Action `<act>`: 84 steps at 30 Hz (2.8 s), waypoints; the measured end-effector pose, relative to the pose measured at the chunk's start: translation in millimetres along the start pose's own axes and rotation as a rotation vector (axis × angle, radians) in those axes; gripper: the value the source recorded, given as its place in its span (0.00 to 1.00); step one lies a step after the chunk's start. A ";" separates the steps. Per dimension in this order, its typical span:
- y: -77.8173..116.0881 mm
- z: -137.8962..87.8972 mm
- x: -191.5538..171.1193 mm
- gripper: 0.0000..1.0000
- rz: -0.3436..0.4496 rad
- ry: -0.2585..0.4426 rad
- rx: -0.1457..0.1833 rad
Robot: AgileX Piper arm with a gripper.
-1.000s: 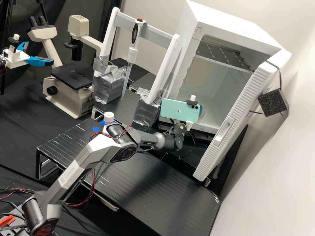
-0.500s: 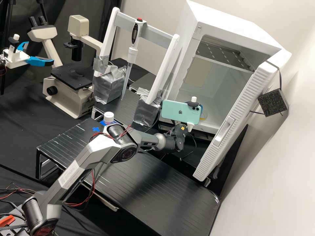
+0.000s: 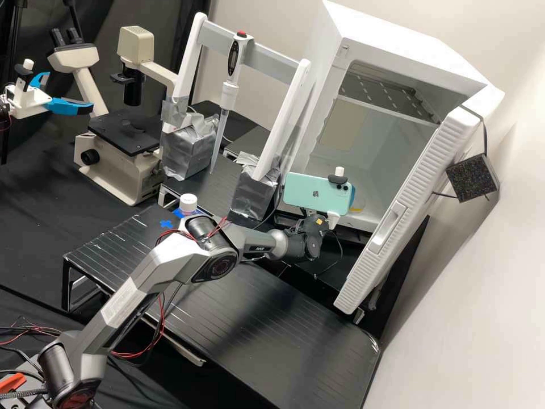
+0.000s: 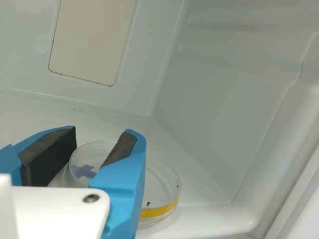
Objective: Move the petri dish to the microscope
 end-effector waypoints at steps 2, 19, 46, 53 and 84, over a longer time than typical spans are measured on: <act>-0.1 0.0 0.0 1.00 -0.001 0.000 -0.002; 21.0 13.5 -22.7 1.00 0.049 0.019 0.003; 36.3 39.4 -39.6 1.00 0.164 0.018 0.097; 47.7 25.4 -56.2 1.00 0.218 0.102 0.113; 14.3 4.2 -47.3 1.00 0.149 0.167 0.159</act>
